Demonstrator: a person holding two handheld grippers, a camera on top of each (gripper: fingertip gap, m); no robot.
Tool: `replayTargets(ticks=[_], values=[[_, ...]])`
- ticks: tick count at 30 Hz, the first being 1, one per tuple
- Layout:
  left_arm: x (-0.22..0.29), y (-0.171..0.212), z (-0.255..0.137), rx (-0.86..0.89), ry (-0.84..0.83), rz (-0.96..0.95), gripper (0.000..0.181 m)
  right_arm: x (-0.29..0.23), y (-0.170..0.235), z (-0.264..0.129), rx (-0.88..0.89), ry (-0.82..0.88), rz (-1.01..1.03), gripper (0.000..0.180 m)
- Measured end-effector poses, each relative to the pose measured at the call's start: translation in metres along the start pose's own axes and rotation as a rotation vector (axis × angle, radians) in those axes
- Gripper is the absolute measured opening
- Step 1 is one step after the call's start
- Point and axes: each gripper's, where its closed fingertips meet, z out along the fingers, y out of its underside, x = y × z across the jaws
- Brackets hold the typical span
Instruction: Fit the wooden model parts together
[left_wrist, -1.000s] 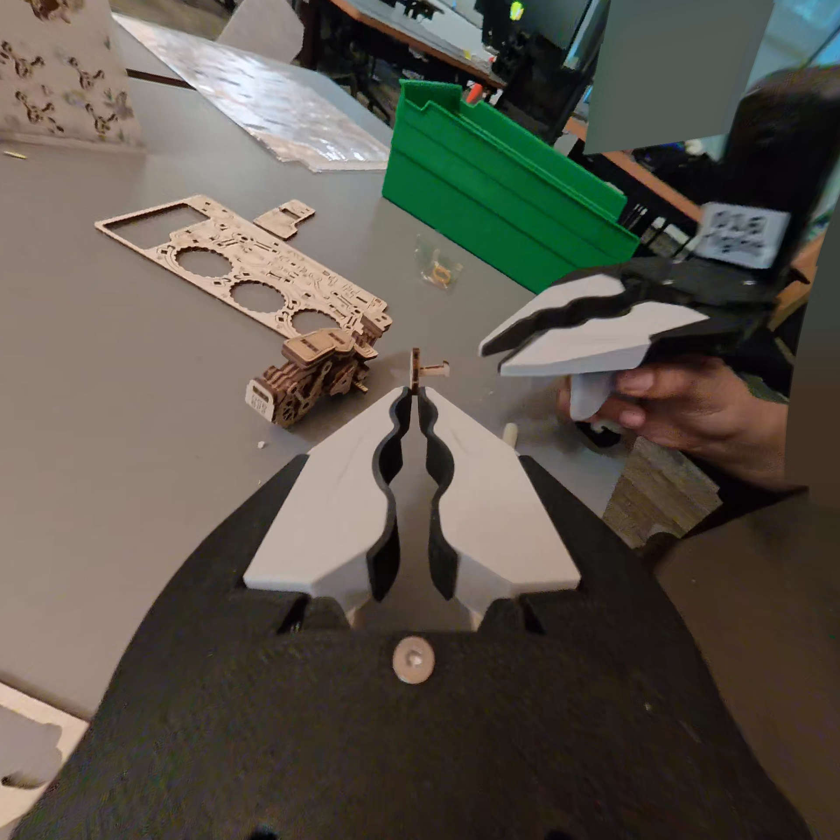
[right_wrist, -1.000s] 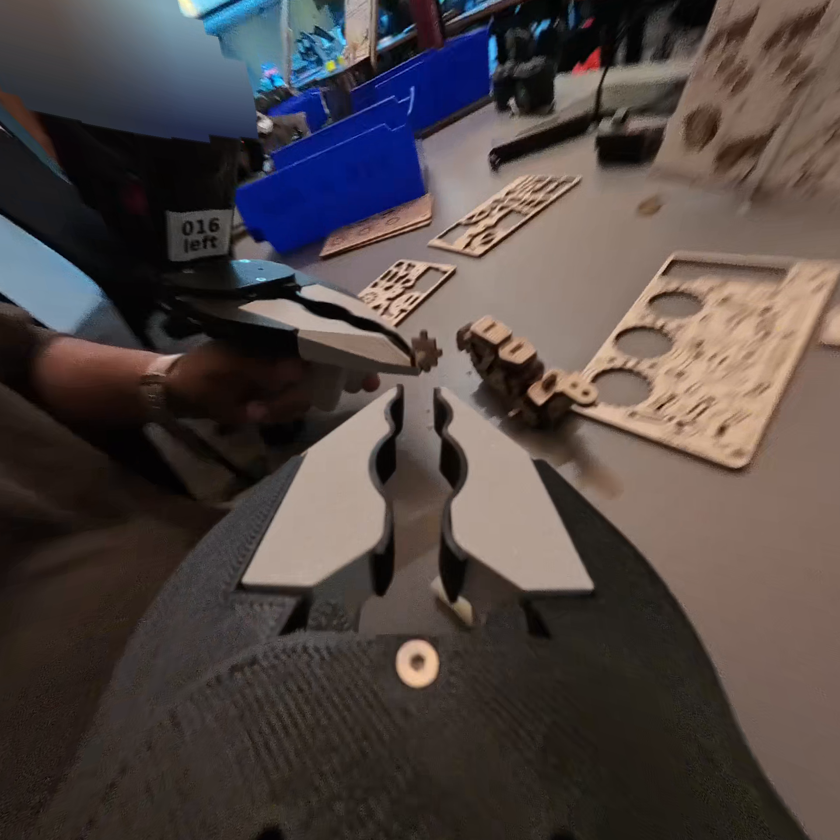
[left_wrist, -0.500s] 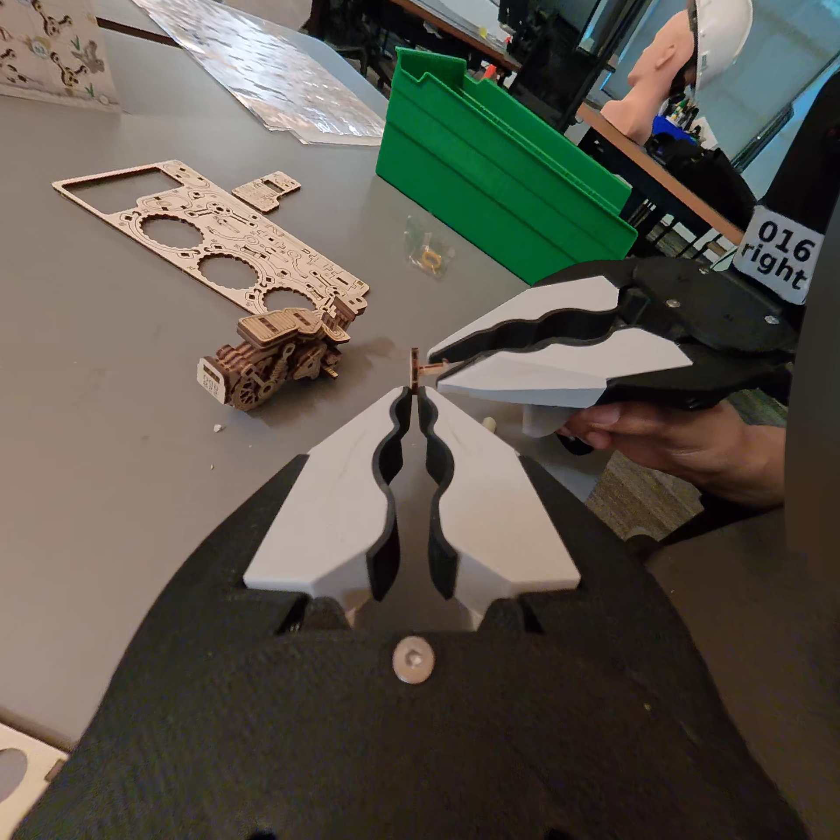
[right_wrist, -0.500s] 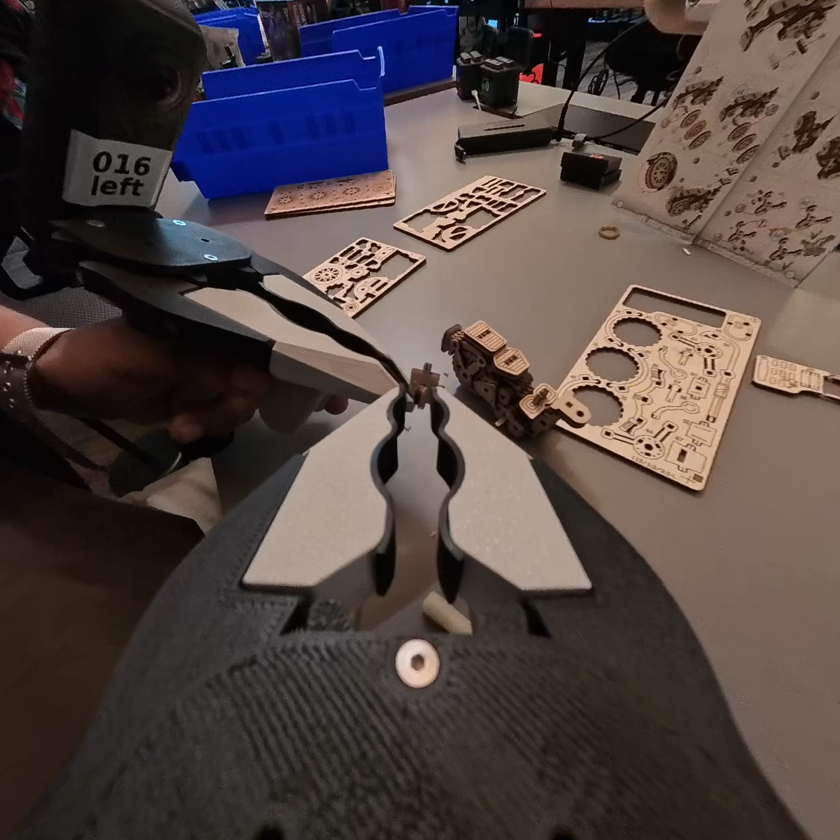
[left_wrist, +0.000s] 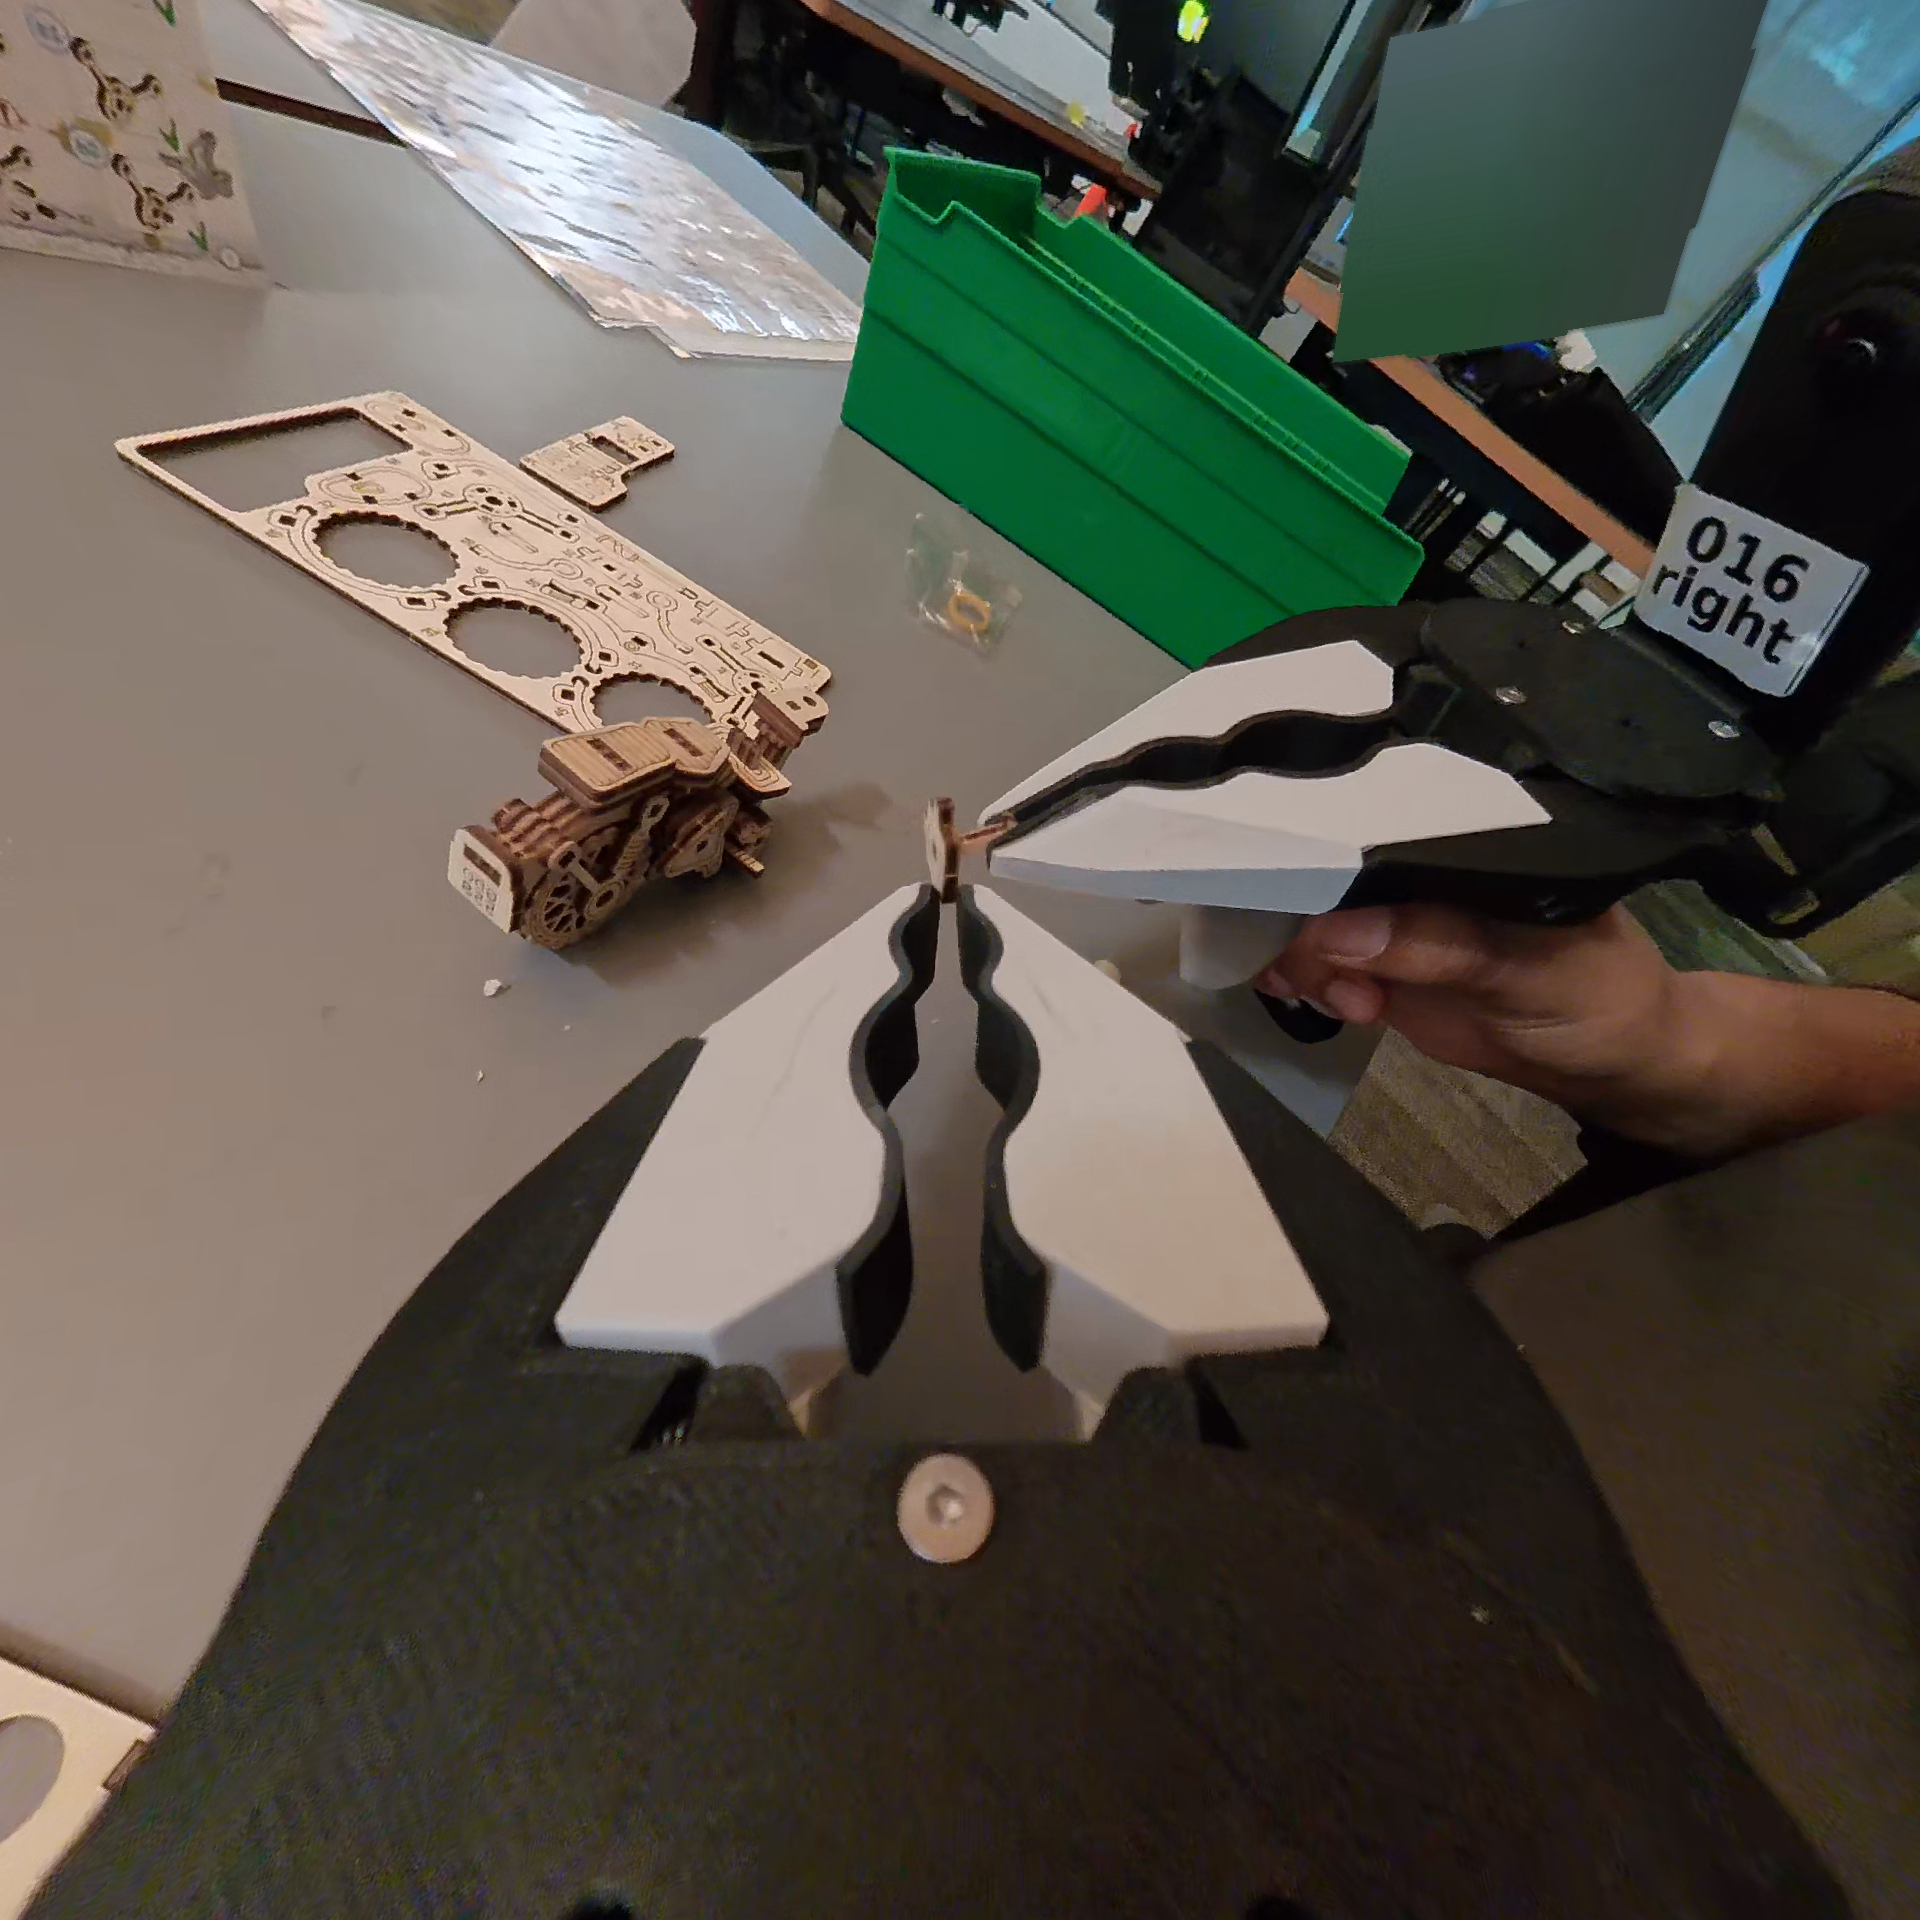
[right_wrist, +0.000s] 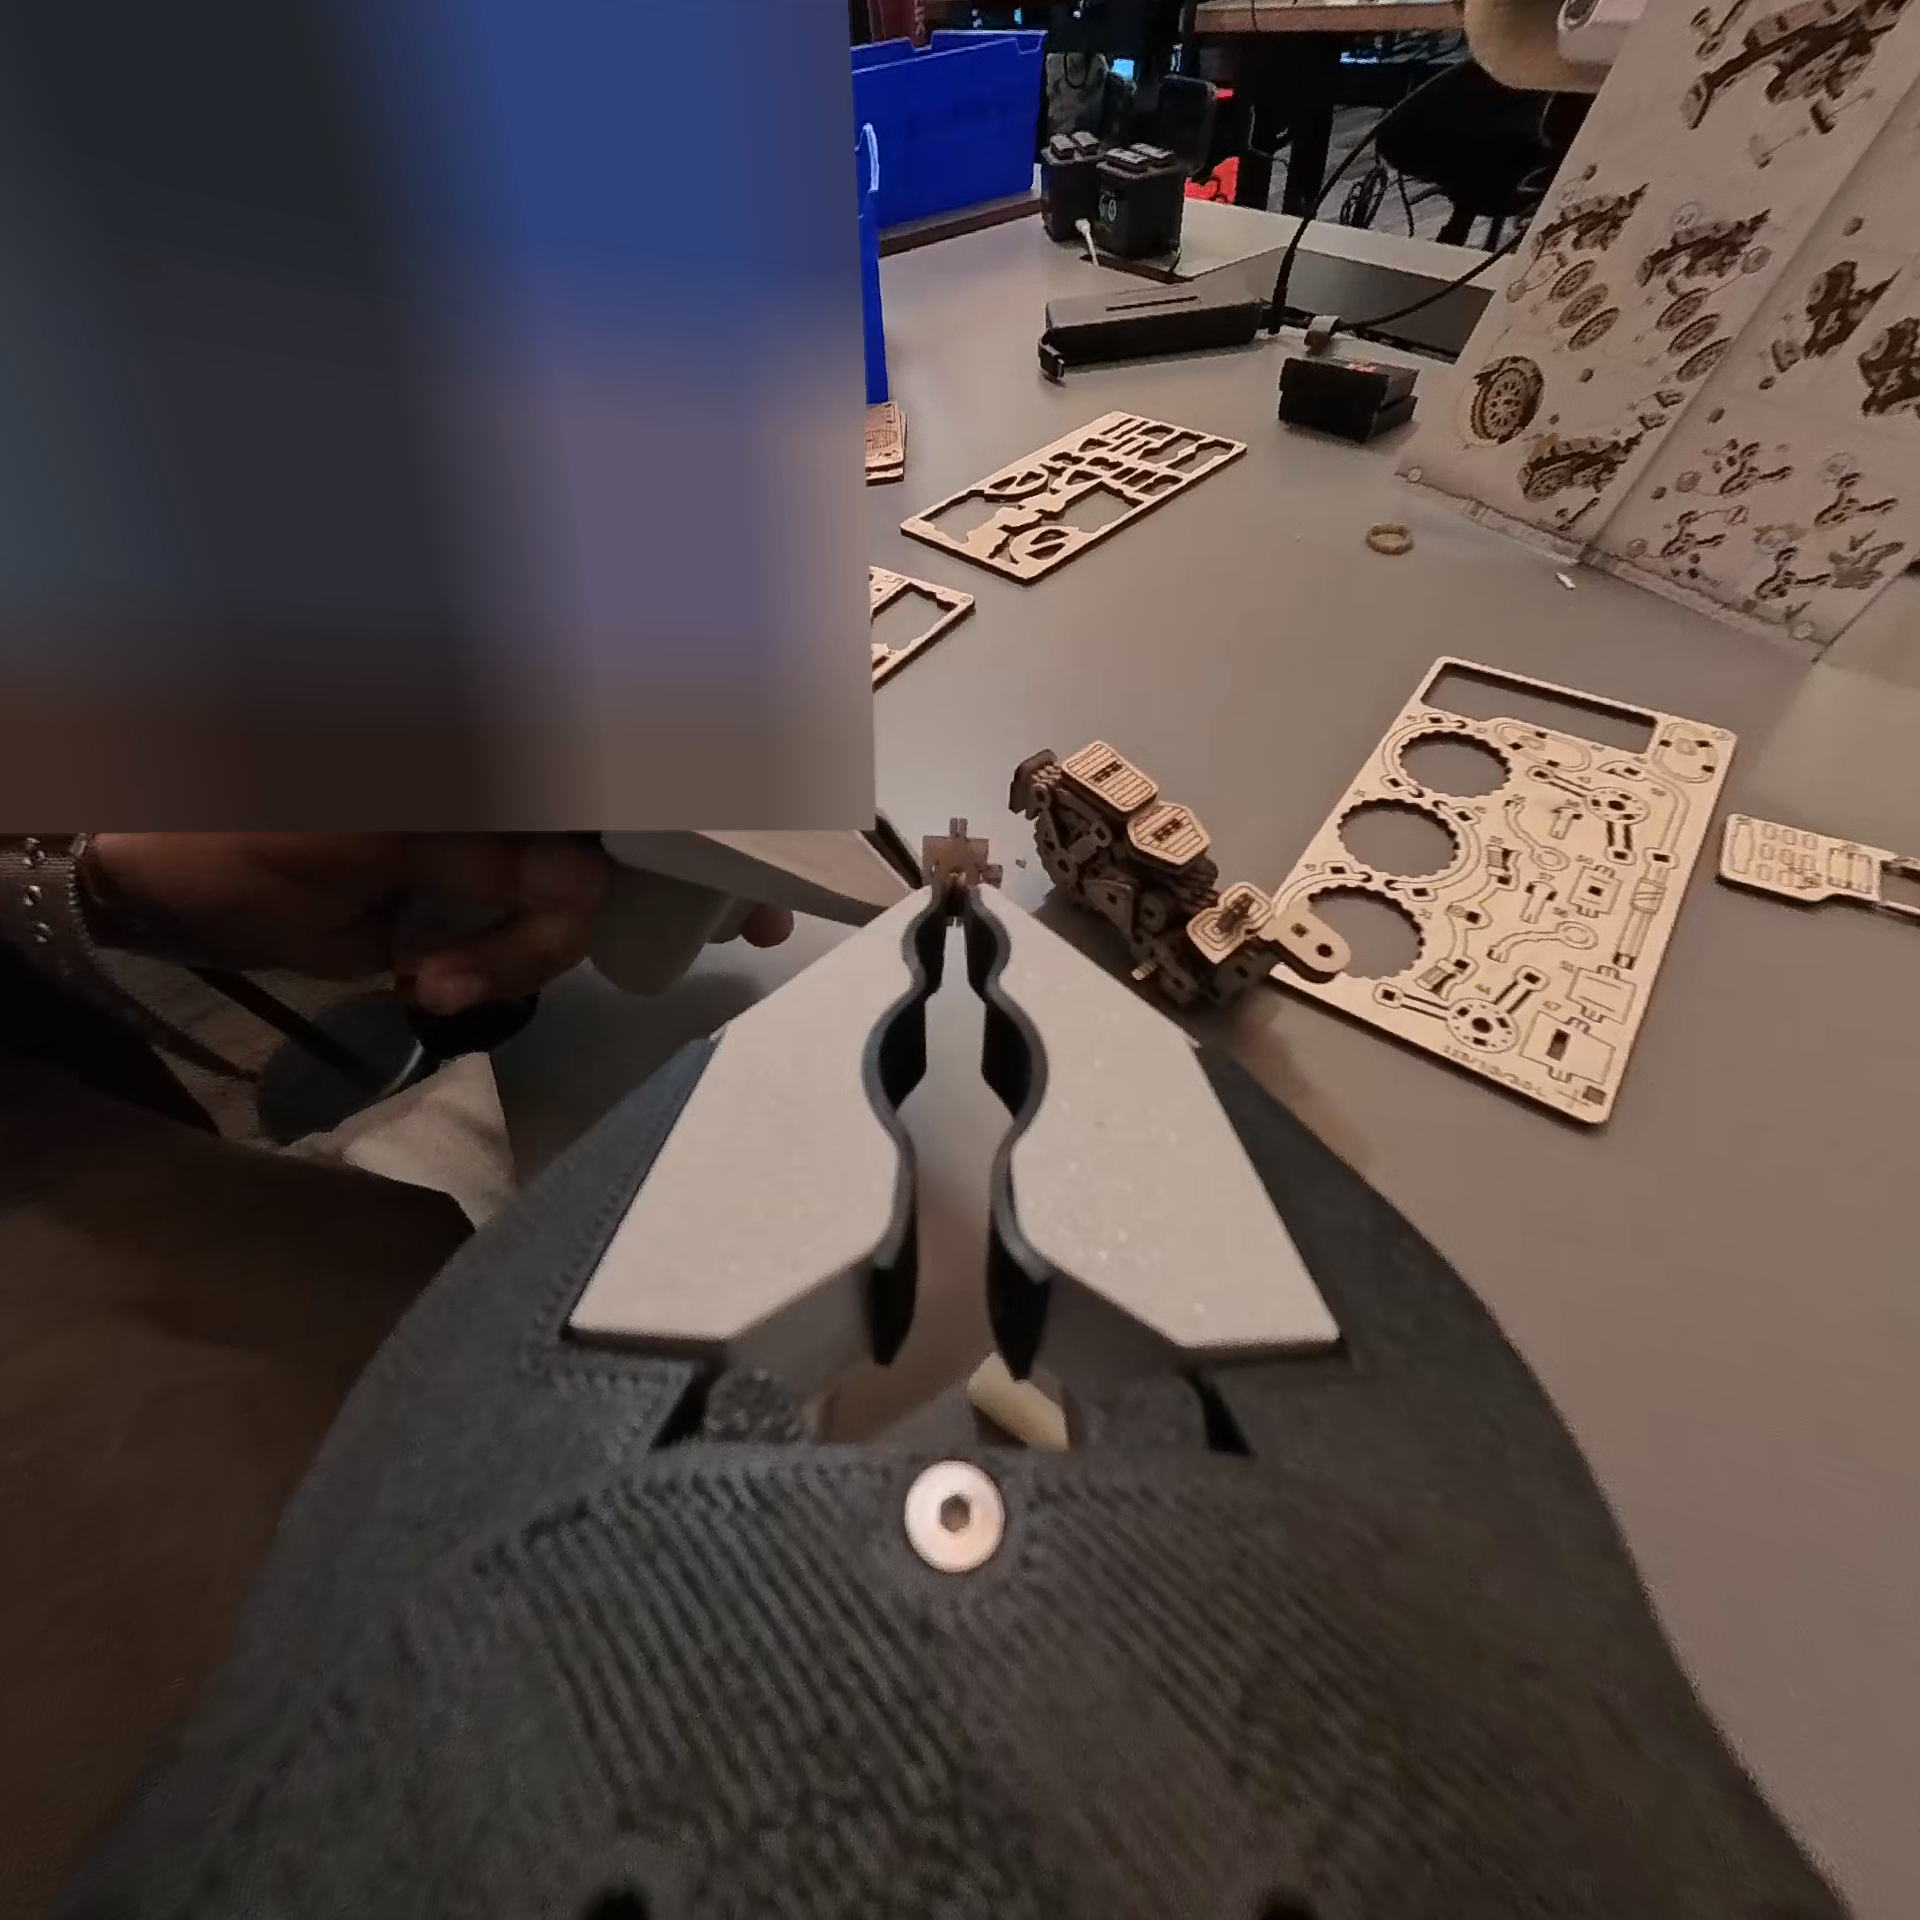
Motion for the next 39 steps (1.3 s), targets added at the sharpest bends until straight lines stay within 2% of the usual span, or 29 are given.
replayTargets(ticks=[18, 39], values=[[0.0, 0.001, -0.002, -0.011, 0.006, -0.005, 0.0, -0.005, 0.003, 0.001, -0.034, -0.002, -0.041, 0.001], [-0.003, 0.012, -0.001, -0.099, -0.105, 0.228, 0.0, -0.01, 0.018, 0.002, -0.117, -0.027, -0.078, 0.001]])
